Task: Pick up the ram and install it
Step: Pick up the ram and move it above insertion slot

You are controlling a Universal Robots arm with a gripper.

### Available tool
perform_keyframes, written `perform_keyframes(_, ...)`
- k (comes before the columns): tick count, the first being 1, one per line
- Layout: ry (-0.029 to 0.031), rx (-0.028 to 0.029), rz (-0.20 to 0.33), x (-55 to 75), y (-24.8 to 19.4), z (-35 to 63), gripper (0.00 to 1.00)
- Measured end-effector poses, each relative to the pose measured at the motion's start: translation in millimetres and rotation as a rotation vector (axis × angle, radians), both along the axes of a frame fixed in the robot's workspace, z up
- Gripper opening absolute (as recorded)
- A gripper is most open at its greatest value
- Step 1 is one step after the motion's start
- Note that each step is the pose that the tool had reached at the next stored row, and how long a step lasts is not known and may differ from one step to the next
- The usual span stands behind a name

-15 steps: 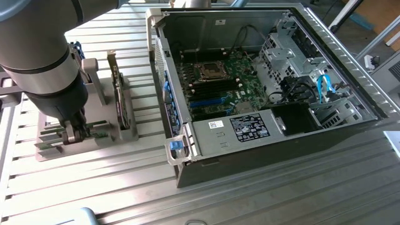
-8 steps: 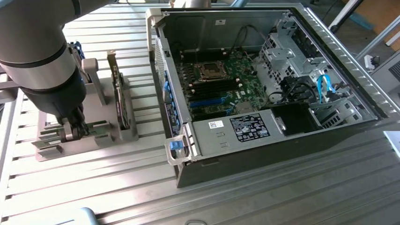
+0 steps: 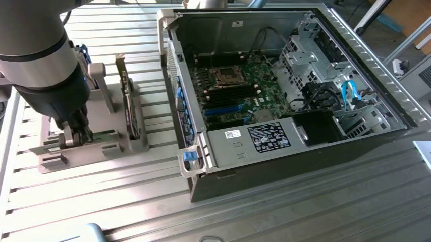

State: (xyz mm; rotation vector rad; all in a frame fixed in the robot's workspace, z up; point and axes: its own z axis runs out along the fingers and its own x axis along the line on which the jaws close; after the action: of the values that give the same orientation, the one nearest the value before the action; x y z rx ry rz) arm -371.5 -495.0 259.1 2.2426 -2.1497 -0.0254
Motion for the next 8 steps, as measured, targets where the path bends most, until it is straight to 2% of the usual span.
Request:
perform_keyframes(6, 0.0006, -0.0001, -0.002, 0.5, 0.0, 15.9, 0.12)
perform_keyframes(8, 0.0013, -0.0001, -0.003, 1.1, 0.0, 25.9, 0.12)
